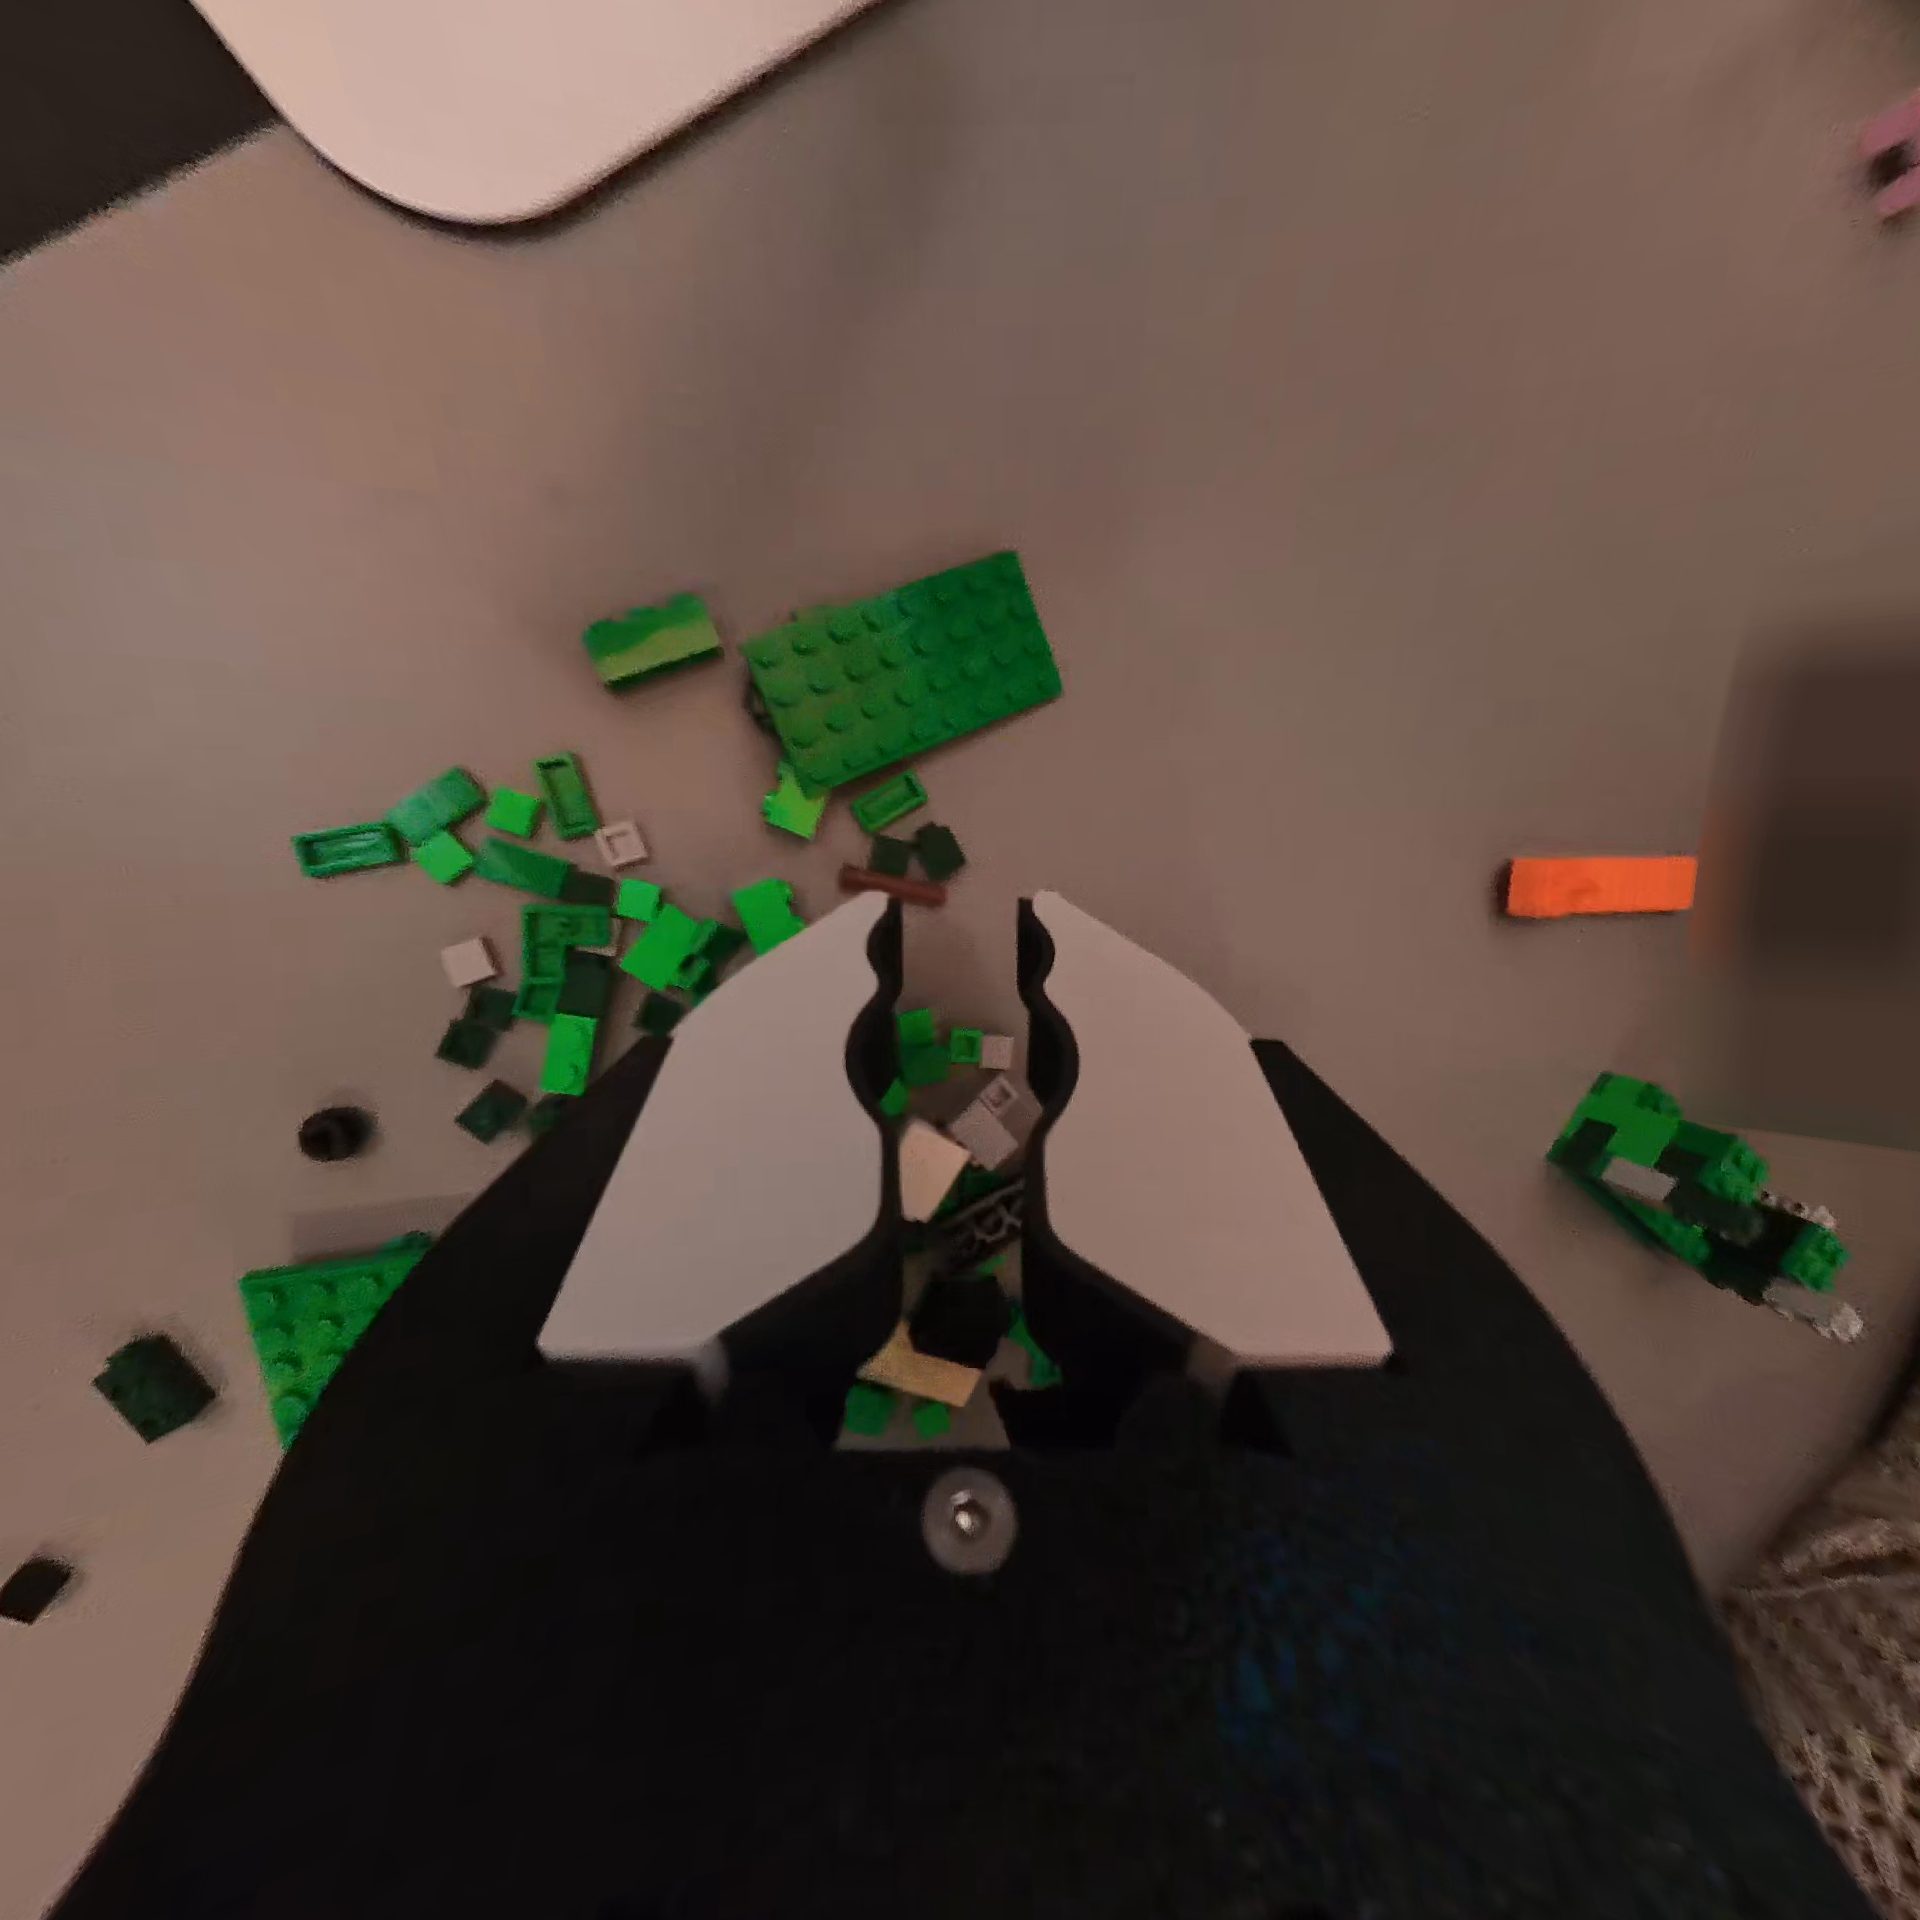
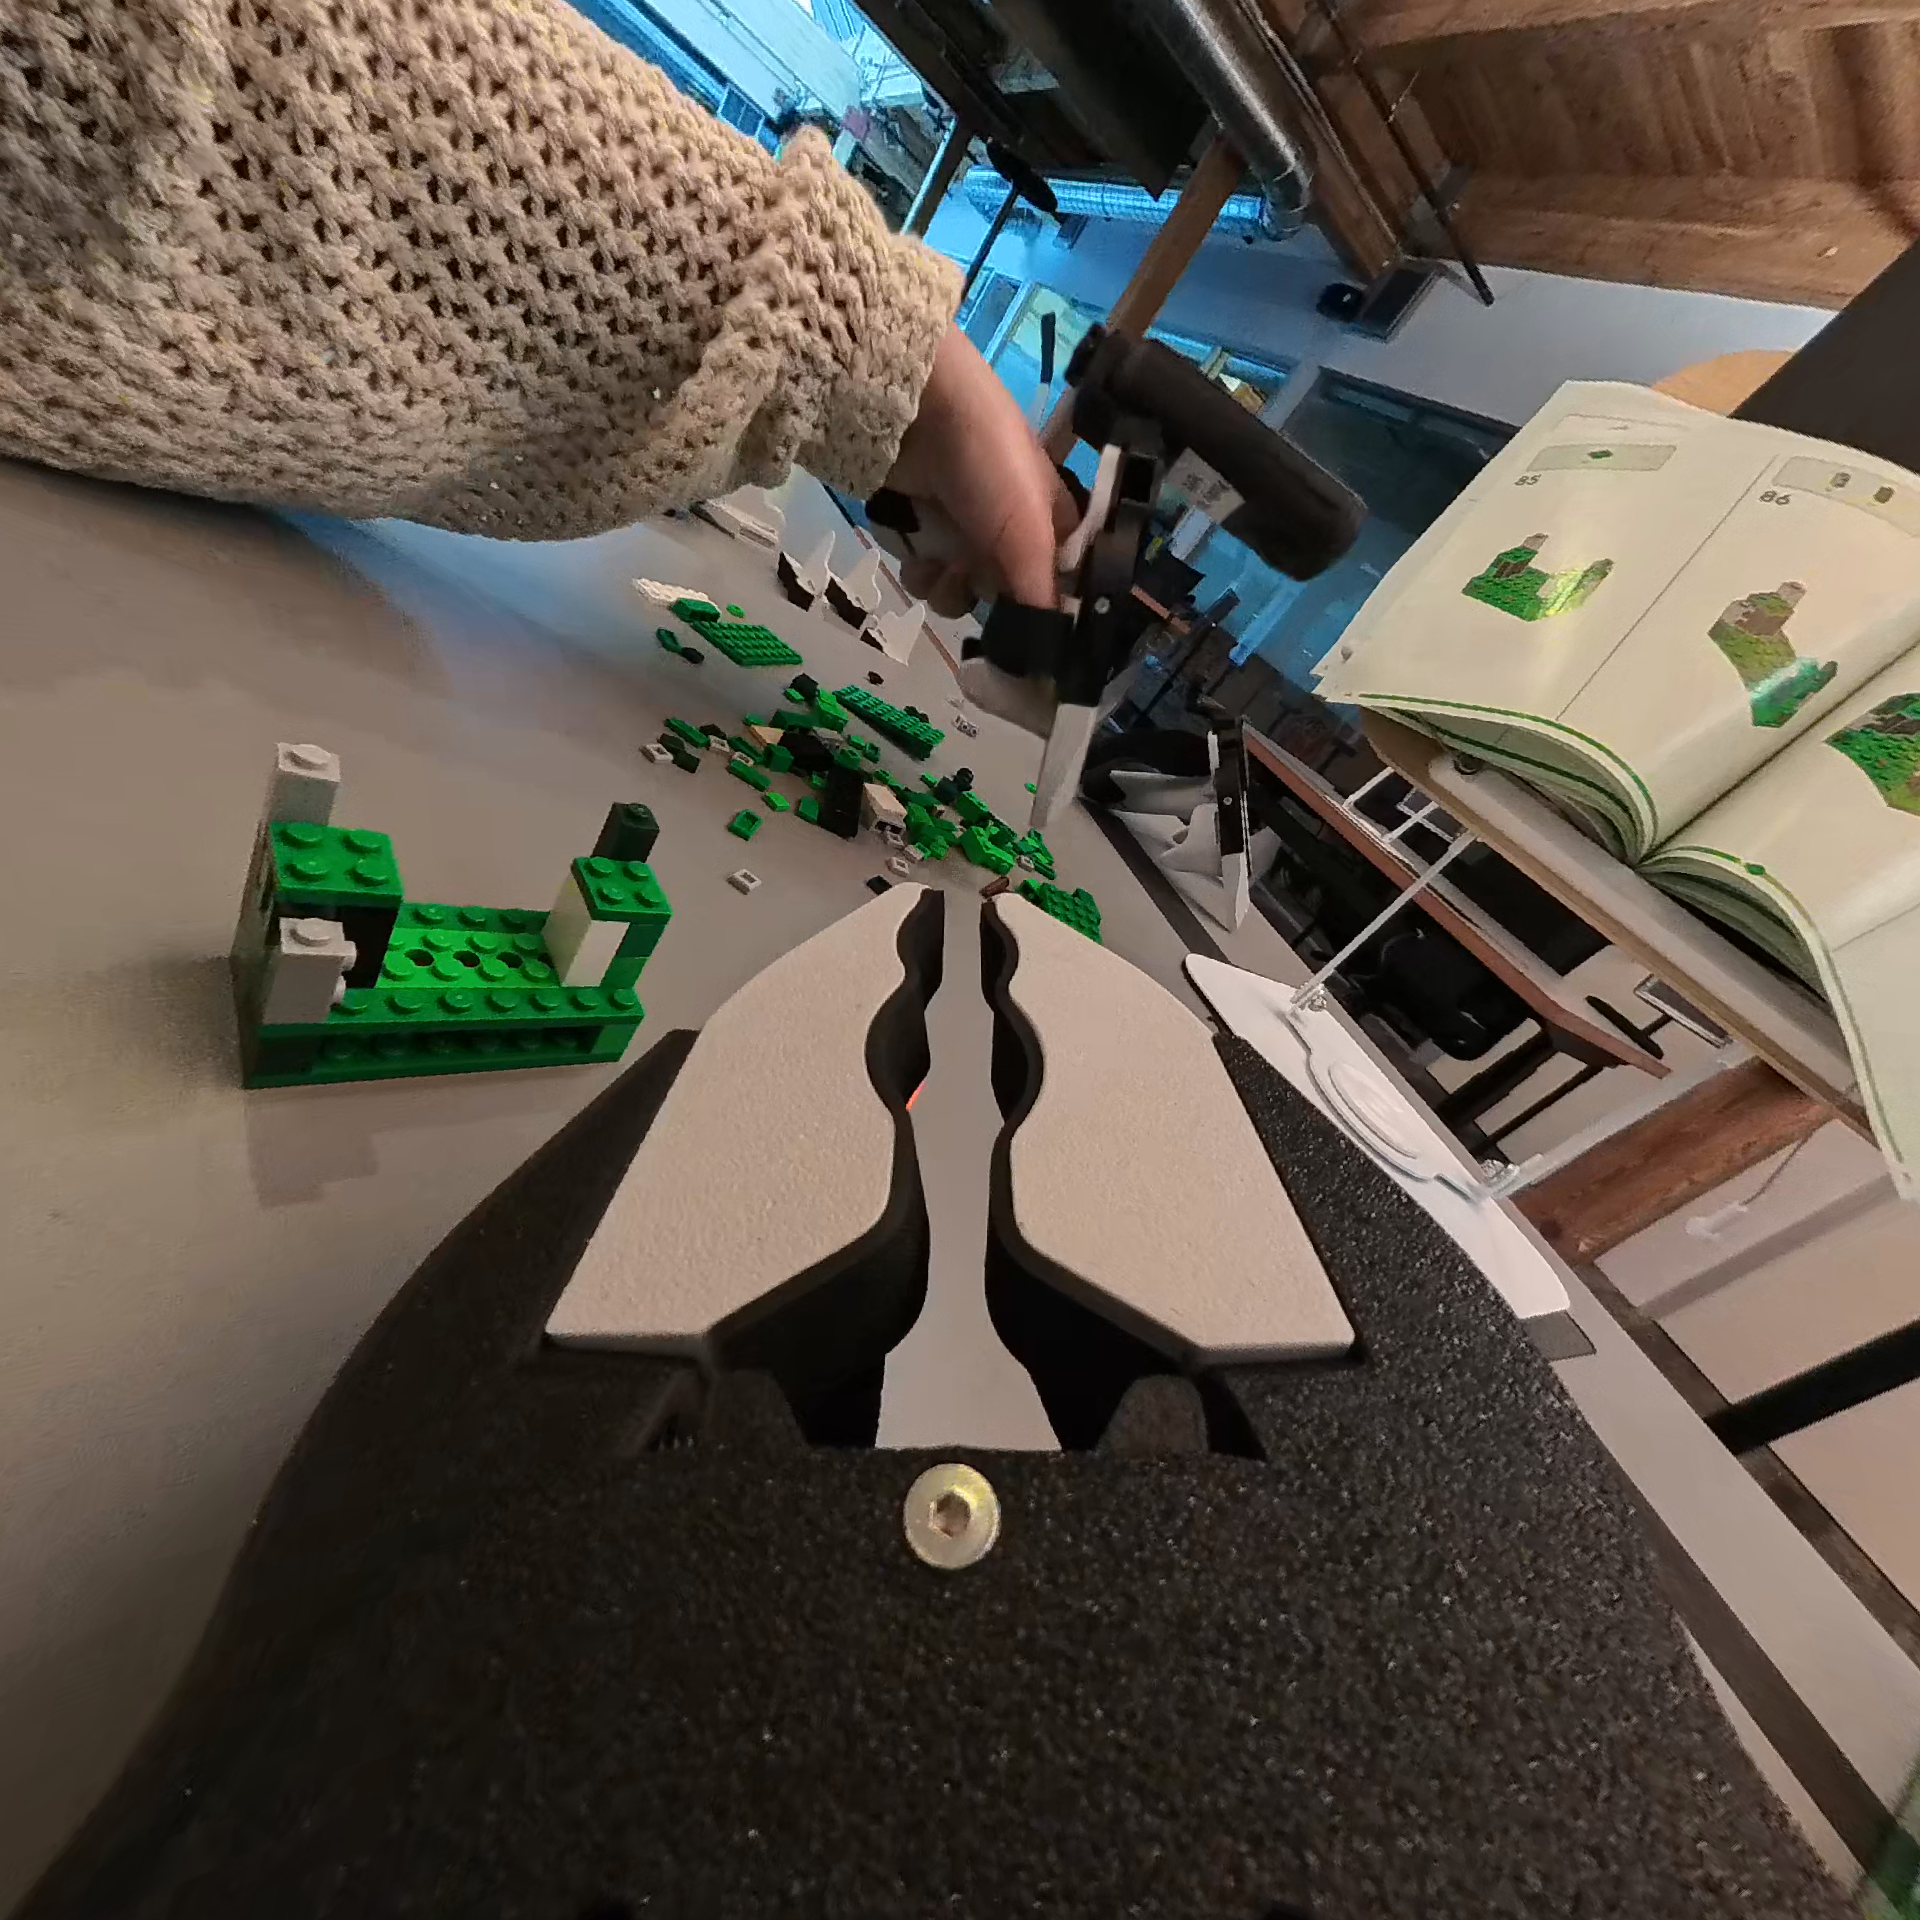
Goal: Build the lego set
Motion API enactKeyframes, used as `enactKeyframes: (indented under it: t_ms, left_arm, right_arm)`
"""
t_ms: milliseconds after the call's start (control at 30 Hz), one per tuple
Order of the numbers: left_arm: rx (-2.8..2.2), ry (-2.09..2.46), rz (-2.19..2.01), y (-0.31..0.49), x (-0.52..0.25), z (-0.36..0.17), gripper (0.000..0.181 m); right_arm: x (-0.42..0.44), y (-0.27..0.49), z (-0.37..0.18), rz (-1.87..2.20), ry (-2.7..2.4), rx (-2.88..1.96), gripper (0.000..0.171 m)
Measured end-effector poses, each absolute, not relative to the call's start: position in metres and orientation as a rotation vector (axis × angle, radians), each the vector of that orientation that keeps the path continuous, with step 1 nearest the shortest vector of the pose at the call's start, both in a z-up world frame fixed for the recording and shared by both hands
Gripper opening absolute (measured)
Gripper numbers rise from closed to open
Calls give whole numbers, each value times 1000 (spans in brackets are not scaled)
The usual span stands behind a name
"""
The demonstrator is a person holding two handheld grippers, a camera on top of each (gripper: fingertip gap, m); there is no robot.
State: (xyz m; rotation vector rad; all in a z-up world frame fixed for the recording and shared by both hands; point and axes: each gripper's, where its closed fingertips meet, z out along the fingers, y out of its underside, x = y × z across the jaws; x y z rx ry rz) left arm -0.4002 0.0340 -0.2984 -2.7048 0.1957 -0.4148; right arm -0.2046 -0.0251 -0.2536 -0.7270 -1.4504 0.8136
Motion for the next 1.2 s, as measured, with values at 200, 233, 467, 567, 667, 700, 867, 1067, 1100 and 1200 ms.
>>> enactKeyframes:
  t_ms: [200,233,467,567,667,700,867,1067,1100,1200]
  left_arm:
    - [-2641,311,-294,8,-399,-290,16]
    - [-2608,318,-276,1,-402,-287,17]
    - [-2486,430,-190,-62,-419,-304,37]
    - [-2435,499,-196,-74,-411,-312,38]
    - [-2414,504,-213,-77,-404,-318,35]
    - [-2415,500,-225,-77,-401,-320,35]
    - [-2411,543,-223,-76,-389,-324,33]
    - [-2443,545,-308,-105,-387,-325,30]
    - [-2430,488,-298,-107,-394,-322,31]
    - [-2385,334,-289,-118,-412,-315,35]
  right_arm:
    - [-204,-26,-254,812,-1455,-722,6]
    - [-204,-26,-254,811,-1456,-722,6]
    - [-205,-27,-255,796,-1467,-717,6]
    - [-205,-28,-256,785,-1475,-710,6]
    - [-205,-29,-257,779,-1481,-705,6]
    - [-205,-29,-257,778,-1482,-704,6]
    - [-204,-30,-257,774,-1487,-699,6]
    - [-203,-31,-257,769,-1491,-696,6]
    - [-203,-31,-257,768,-1492,-695,6]
    - [-203,-31,-257,764,-1495,-693,6]
